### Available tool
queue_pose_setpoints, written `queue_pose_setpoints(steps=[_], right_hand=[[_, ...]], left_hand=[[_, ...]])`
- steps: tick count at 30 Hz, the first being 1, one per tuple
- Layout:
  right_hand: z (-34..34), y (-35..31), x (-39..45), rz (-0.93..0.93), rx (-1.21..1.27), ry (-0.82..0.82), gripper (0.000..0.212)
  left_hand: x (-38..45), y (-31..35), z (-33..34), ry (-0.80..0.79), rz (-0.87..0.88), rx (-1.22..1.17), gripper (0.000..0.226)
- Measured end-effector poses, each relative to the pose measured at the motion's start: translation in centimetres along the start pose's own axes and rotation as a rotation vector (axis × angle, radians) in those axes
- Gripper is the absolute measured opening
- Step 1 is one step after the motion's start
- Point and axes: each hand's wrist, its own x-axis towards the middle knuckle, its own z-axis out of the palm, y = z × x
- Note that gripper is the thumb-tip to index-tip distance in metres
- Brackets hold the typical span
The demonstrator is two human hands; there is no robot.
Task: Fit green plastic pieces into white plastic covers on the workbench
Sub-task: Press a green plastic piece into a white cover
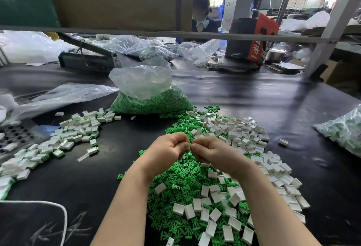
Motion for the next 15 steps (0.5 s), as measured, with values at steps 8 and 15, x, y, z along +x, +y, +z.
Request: queue_pose_setpoints(steps=[8, 15], right_hand=[[-0.05, -0.11, -0.33, -0.016, 0.054, 0.029, 0.031], [0.53, -0.13, 0.14, -0.051, 0.058, 0.088, 0.034]], left_hand=[[-0.03, 0.24, 0.28, 0.027, 0.019, 0.003, 0.021], [-0.17, 0.13, -0.36, 0.087, 0.026, -0.114, 0.016]])
